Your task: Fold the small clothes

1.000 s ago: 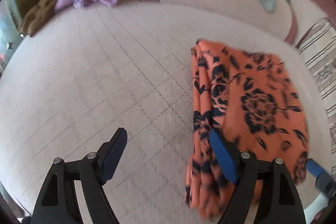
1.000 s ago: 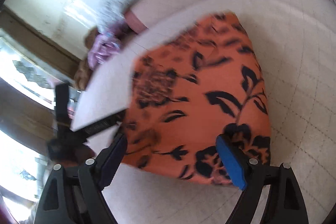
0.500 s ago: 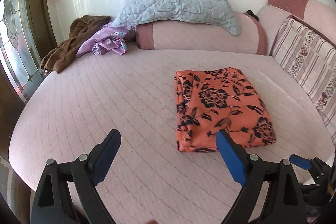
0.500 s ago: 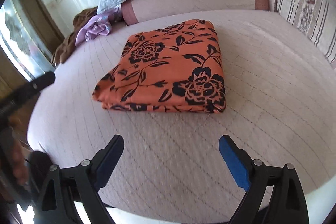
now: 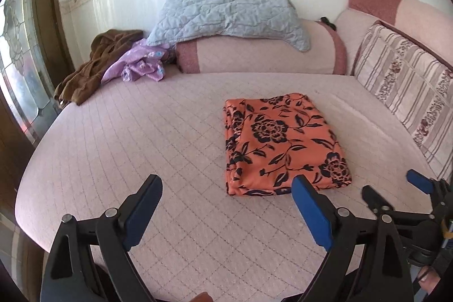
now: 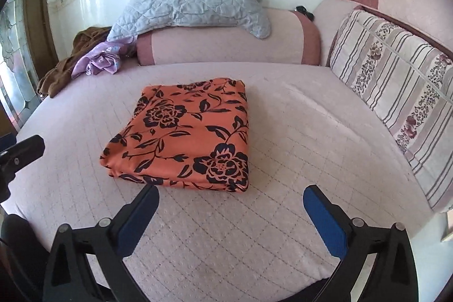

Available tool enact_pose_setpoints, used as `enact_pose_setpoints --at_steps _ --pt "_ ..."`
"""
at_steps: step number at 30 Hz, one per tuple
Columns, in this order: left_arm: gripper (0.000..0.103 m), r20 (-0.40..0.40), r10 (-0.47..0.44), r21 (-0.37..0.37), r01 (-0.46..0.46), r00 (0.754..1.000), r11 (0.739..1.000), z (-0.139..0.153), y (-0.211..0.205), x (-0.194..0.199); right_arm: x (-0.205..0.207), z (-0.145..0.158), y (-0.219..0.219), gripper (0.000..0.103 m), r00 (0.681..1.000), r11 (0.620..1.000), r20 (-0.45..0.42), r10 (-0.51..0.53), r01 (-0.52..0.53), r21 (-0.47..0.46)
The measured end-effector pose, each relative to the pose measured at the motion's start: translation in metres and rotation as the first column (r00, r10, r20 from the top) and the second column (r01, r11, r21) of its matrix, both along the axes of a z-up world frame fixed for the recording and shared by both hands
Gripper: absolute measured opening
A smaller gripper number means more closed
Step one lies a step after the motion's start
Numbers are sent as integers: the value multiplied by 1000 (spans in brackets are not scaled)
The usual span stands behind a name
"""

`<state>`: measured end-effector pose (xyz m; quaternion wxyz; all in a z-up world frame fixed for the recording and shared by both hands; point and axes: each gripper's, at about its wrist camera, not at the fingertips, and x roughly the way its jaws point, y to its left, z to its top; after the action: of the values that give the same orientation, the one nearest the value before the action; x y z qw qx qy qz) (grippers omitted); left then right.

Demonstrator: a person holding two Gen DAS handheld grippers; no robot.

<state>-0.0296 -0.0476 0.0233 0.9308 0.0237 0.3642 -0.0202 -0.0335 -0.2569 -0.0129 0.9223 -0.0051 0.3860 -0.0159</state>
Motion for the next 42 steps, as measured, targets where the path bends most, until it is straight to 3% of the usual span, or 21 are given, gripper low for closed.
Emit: enact_pose_setpoints --at_steps 5,11,21,30,42 --pt "93 15 17 10 -17 1000 1000 4 2 -6 -3 -1 5 103 1000 1000 7 12 -12 -24" --pt "93 -25 51 27 -50 998 998 -3 7 -2 -4 6 7 103 998 1000 56 19 -19 -14" --pt "93 11 12 0 -12 1000 1000 6 -8 7 7 8 16 103 996 996 57 73 -69 -63" --pt "93 -6 24 1 -24 1000 1000 -1 -10 16 15 15 7 103 998 998 65 24 -20 -64" --pt "93 1 0 8 0 1000 1000 -9 -14 33 30 2 18 103 999 997 -16 30 -31 -66"
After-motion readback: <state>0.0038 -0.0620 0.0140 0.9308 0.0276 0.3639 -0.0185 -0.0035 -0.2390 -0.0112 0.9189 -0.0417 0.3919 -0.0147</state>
